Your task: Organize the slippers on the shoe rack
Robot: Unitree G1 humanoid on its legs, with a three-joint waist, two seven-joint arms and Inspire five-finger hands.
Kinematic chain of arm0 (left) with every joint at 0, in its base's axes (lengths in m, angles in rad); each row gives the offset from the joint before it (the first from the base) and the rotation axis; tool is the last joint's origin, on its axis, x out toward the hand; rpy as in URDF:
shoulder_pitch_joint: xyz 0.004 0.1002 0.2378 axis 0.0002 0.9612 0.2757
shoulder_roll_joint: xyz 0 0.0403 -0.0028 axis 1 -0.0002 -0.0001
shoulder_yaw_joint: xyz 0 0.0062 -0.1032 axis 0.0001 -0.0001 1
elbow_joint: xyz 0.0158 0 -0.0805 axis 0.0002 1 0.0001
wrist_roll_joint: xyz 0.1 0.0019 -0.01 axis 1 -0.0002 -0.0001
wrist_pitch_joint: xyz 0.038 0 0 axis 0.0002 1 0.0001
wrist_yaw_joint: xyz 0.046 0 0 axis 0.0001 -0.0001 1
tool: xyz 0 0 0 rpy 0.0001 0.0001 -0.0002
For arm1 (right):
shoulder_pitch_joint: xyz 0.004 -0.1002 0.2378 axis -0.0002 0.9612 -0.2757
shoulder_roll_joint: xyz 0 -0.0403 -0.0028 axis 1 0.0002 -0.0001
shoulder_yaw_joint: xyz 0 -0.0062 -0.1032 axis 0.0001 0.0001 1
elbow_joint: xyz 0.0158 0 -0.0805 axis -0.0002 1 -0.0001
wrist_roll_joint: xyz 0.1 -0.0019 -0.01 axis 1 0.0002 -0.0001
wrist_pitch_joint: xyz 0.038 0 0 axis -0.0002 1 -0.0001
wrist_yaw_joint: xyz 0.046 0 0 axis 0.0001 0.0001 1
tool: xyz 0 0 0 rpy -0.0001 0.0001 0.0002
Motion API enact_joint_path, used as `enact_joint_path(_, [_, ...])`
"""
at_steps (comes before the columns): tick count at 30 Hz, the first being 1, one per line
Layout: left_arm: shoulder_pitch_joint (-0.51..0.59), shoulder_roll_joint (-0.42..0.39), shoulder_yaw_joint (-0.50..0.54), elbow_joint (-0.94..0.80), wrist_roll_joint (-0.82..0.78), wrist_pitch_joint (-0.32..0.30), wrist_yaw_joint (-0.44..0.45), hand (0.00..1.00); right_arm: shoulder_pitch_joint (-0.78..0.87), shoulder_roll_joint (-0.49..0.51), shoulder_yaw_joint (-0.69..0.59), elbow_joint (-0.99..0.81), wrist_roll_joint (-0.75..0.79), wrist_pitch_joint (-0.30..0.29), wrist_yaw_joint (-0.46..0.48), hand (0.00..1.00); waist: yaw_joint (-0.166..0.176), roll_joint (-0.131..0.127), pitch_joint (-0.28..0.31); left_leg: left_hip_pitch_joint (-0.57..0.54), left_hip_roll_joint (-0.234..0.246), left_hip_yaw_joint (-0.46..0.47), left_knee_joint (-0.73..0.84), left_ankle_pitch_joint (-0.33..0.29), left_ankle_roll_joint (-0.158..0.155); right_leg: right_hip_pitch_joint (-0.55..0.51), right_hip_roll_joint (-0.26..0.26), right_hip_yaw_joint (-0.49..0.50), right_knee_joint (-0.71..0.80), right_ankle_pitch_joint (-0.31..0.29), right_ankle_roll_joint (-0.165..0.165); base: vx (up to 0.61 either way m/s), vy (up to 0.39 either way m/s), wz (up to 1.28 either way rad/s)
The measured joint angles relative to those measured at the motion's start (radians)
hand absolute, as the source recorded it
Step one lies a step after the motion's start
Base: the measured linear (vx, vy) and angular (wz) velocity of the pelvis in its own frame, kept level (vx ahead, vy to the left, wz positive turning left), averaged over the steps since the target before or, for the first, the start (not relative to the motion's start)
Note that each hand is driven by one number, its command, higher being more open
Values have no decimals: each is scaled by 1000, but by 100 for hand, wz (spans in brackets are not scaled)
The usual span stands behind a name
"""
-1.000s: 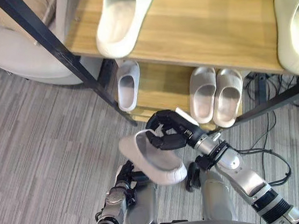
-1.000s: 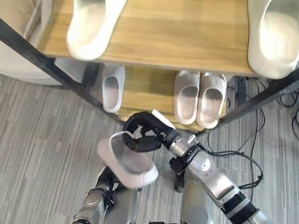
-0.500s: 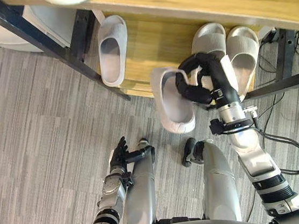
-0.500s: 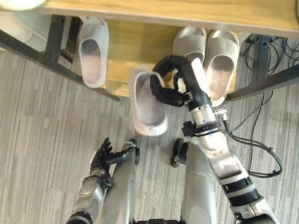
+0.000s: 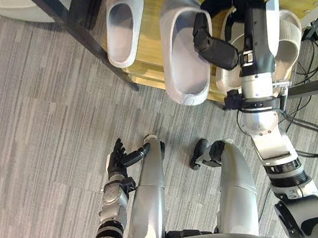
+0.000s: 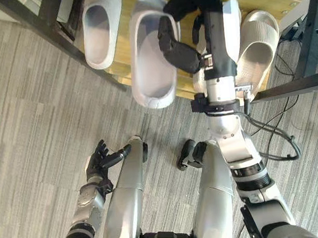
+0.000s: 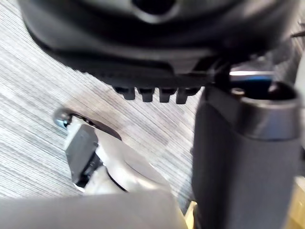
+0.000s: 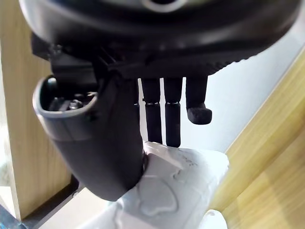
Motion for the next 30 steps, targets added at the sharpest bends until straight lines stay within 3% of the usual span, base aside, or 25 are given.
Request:
enact_joint_path(5, [0,-13,-2,-28,-15,-25,-9,100,-76,-41,4,87,-57,6,-27,0,24,-2,-1,-73,-6,-2,32,4,1,-50,-35,-20,42,-15,-4,-14,7,20])
enact_joint_path(12, [0,-15,-36,-52,-47,-47,-9,100,-236,-74,52,289,-132,77,-66,0,53,-3,-1,-143,-19,0,81,5,-5,-107,-61,-20,92,-33,-2,44,18,7])
enact_joint_path(23, [-3,-14,-43,-59,-48,-48,20,100,-362,-73,70,405,-171,120,-157,0,71,-3,-1,-184,-22,0,93,5,-9,-152,-66,-17,116,-40,-6,17,-6,0])
enact_joint_path(24, [-3,-14,-43,-59,-48,-47,25,100,-374,-73,70,416,-171,121,-160,100,71,-3,-1,-185,-22,0,93,5,-9,-153,-66,-17,117,-41,-8,52,-9,1])
enact_joint_path(30, [-3,-14,-54,-59,-48,-47,43,100,-414,-73,73,454,-170,124,-166,100,75,-4,-1,-185,-23,0,89,5,-11,-153,-67,-18,116,-43,-9,48,-4,2])
